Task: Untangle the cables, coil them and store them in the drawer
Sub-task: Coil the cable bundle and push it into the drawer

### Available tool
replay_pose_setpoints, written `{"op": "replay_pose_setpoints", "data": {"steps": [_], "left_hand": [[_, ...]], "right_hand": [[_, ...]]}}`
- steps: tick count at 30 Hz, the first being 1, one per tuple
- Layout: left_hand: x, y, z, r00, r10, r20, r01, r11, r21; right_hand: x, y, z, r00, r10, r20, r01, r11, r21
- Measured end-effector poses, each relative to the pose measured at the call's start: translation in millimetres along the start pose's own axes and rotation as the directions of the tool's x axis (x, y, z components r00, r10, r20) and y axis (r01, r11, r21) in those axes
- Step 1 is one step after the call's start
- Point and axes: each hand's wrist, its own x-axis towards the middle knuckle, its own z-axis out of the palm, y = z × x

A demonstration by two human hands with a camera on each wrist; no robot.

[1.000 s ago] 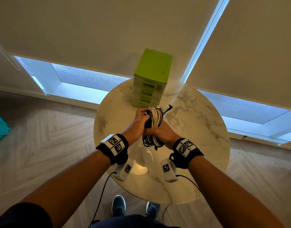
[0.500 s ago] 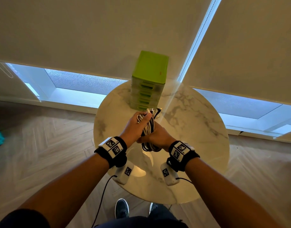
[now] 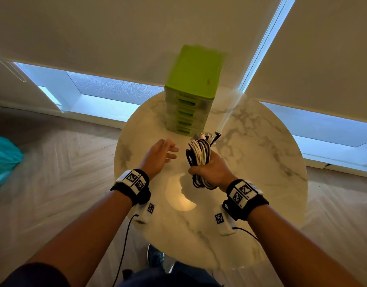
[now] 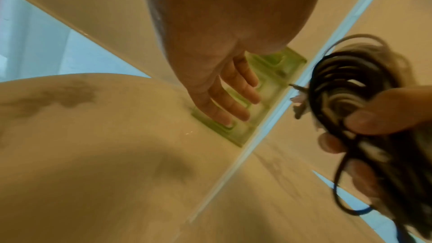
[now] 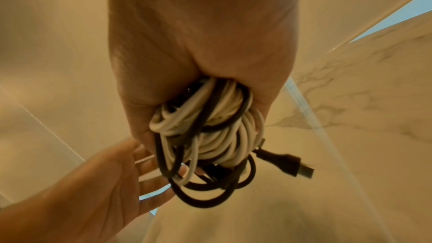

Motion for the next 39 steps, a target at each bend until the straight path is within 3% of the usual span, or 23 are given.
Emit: {"op": "replay_pose_setpoints", "data": {"steps": [2,6,15,20,27,33,39], "left_hand": [[18.6,-15.5,0.4,0.996,-0.007,-0.087,0.007,1.0,-0.004],[56.8,-33.4,15.6,0.986,-0.073,-0.148,0.058,0.992,-0.108],[121.7,-38.9,54.3,0.981,-0.183,-0.063,0.164,0.96,-0.227],[137.7,-38.4,59.3,0.981,-0.179,-0.071,0.151,0.944,-0.292],[124.5,-40.6,56.4,0.977,-0.188,-0.104,0.153,0.948,-0.279],[80.6,-44.7,48.1,0.958,-0.286,-0.035,0.263,0.917,-0.301],[39.1,-61.3,28.4,0.954,-0.3,0.024,0.296,0.919,-0.261]], "right_hand": [[14.1,8.7,-9.7,1.0,-0.004,0.027,0.004,1.0,-0.006],[40.4,22.8,-19.2,0.997,-0.035,0.065,0.035,0.999,-0.003],[74.9,44.6,-17.4,0.99,-0.073,0.119,0.076,0.997,-0.027],[75.5,54.2,-15.7,0.989,-0.056,0.134,0.06,0.998,-0.023],[67.0,61.8,-9.8,0.995,-0.003,0.099,-0.003,0.998,0.061],[56.0,44.4,-4.6,0.998,0.001,0.065,-0.005,0.998,0.066],[47.6,16.1,3.0,0.999,-0.041,-0.014,0.043,0.985,0.166]]}}
